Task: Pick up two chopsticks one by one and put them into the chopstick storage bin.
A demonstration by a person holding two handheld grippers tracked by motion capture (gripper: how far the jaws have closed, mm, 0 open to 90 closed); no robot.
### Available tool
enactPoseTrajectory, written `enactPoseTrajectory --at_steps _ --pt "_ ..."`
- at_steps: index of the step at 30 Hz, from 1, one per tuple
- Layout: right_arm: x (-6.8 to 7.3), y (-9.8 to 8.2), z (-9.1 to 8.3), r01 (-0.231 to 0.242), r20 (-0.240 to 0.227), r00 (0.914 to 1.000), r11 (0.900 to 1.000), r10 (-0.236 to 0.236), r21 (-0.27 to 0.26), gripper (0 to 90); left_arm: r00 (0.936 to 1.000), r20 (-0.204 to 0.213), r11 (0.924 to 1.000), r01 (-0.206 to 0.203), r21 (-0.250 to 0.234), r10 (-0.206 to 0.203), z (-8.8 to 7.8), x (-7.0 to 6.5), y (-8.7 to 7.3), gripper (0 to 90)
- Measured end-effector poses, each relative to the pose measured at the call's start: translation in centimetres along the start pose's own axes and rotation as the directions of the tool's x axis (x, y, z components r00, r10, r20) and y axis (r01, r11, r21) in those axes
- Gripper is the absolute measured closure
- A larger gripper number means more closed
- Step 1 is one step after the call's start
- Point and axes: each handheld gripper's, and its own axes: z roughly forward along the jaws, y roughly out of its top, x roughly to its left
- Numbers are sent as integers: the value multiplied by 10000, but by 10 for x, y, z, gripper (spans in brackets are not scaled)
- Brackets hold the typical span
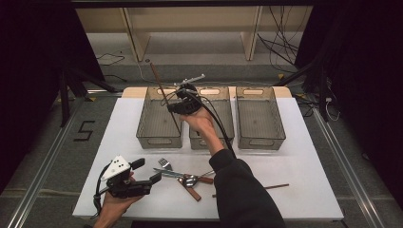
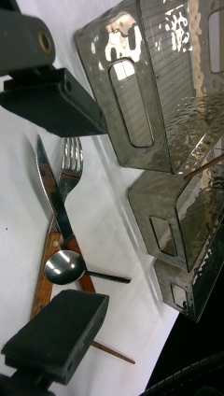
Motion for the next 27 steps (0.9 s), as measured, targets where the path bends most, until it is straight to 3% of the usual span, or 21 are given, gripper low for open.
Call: enactPoseTrajectory --at_steps 27 --pt "-6 -6 27 -548 601 9968 9977 523 408 857 10000 -1 9999 57 -104 -57 -1 0 0 146"
